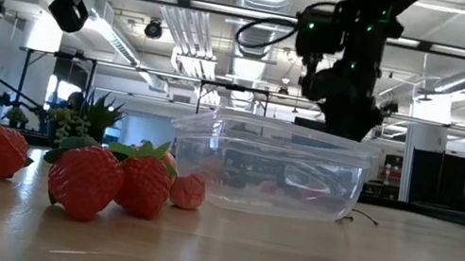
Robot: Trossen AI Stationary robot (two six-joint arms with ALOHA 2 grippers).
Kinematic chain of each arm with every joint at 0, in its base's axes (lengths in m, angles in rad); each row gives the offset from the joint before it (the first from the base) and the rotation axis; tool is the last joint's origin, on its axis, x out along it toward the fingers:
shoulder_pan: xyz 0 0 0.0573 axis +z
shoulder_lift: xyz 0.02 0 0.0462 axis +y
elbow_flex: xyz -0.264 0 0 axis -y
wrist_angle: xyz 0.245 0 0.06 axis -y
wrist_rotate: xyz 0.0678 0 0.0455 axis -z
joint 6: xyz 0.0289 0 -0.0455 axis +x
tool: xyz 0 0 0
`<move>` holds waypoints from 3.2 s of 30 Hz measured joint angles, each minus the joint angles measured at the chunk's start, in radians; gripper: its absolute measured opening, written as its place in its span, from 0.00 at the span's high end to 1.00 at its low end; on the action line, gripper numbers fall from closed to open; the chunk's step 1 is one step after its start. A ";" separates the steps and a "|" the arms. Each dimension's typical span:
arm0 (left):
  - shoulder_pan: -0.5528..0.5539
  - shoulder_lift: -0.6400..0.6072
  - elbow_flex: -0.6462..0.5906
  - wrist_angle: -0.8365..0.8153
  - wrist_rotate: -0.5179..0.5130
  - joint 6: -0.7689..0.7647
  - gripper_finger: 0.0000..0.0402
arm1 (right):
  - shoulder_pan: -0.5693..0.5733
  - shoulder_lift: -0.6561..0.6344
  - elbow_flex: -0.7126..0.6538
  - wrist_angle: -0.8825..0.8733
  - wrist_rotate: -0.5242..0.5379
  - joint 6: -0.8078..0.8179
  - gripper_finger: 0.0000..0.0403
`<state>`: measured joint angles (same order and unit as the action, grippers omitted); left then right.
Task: Pick and placing Produce into tupperware
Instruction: Put the cherry into the transparent container
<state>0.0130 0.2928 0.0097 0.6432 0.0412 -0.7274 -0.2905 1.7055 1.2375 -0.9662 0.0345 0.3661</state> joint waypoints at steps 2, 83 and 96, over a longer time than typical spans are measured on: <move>0.000 -0.001 0.000 0.000 -0.004 0.000 0.41 | 0.000 0.040 0.005 0.001 -0.001 -0.035 0.44; 0.000 -0.018 0.000 0.003 -0.104 0.001 0.41 | 0.080 0.156 -0.079 0.148 0.047 0.203 0.65; 0.000 -0.018 0.000 0.004 -0.109 0.001 0.41 | 0.081 0.156 -0.086 0.152 0.045 0.218 0.75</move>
<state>0.0128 0.2749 0.0097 0.6467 -0.0677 -0.7261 -0.2096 1.8610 1.1517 -0.8139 0.0797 0.5838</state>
